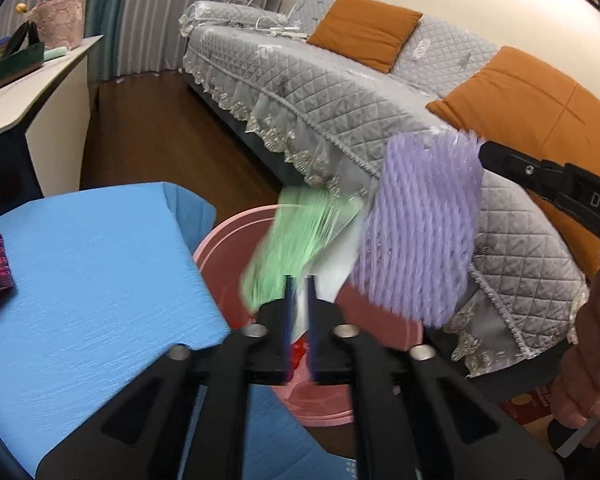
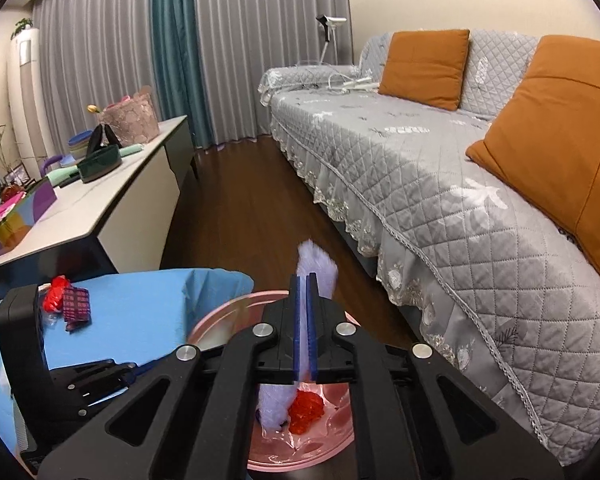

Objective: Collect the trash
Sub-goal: 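Carry the wrapper and purple net over the pink bucket and release both, then move both open tools back to the table toward the blue bag and packet, then grasp the blue plastic bag with the left tool while the right tool grasps the pink-black packet, then carry the blue bag and packet toward the pink bucket, then open both tools over the pink bucket to drop the blue bag and packet, then return both open tools to the table toward the white bag and black pouch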

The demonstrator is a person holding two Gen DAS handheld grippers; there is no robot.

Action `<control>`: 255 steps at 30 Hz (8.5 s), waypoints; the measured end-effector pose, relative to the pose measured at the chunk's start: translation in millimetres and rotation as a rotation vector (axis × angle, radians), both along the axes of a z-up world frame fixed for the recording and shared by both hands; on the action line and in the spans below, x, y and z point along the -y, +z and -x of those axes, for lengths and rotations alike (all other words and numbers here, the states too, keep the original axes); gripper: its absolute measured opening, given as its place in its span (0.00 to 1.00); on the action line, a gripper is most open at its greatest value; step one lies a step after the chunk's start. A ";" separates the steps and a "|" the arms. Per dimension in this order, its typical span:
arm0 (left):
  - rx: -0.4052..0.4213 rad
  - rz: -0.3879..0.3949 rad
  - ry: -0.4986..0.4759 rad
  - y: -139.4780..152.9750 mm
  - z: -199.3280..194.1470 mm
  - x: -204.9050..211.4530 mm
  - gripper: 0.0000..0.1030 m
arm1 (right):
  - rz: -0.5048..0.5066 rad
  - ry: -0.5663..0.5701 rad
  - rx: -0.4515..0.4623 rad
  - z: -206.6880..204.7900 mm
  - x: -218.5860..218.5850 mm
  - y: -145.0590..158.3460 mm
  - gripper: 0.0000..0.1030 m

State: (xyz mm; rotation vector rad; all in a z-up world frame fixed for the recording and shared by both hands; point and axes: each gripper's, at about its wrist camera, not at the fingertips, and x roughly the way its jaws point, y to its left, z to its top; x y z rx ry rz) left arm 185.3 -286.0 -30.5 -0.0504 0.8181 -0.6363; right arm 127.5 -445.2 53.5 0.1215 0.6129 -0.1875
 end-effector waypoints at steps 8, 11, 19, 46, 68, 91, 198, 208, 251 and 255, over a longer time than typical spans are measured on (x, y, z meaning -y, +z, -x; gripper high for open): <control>0.026 0.010 0.065 5.6 11.2 -27.2 0.42 | -0.013 -0.015 0.021 1.9 -5.6 5.6 0.64; 0.046 0.010 0.084 12.2 20.9 -42.9 0.42 | -0.025 -0.005 0.036 2.2 -10.6 9.2 0.63; 0.104 -0.005 0.157 35.3 41.7 -104.2 0.42 | -0.013 0.068 0.073 3.6 -47.4 17.5 0.59; 0.232 -0.135 0.625 66.4 52.8 -403.9 0.41 | -0.145 0.361 0.024 -62.2 -228.1 -15.4 0.41; 0.114 -0.063 0.526 7.0 -8.8 -420.0 0.40 | -0.100 0.471 -0.225 -120.7 -296.5 -101.8 0.52; 0.142 -0.099 0.584 24.4 16.0 -410.8 0.01 | 0.001 0.508 -0.142 -85.2 -291.4 -65.9 0.01; 0.162 0.000 0.079 39.1 24.1 -15.1 0.01 | -0.004 0.048 -0.005 1.7 -2.8 1.4 0.01; 0.115 -0.005 0.051 25.0 14.0 -6.4 0.02 | -0.004 0.048 -0.024 -6.3 -3.3 -6.2 0.06; 0.280 -0.191 0.686 80.4 38.7 -421.9 0.50 | -0.082 0.503 0.085 -32.5 -262.8 1.3 0.23; 0.264 -0.229 0.764 66.1 30.6 -471.9 0.50 | -0.131 0.540 0.063 -47.3 -288.8 -8.9 0.21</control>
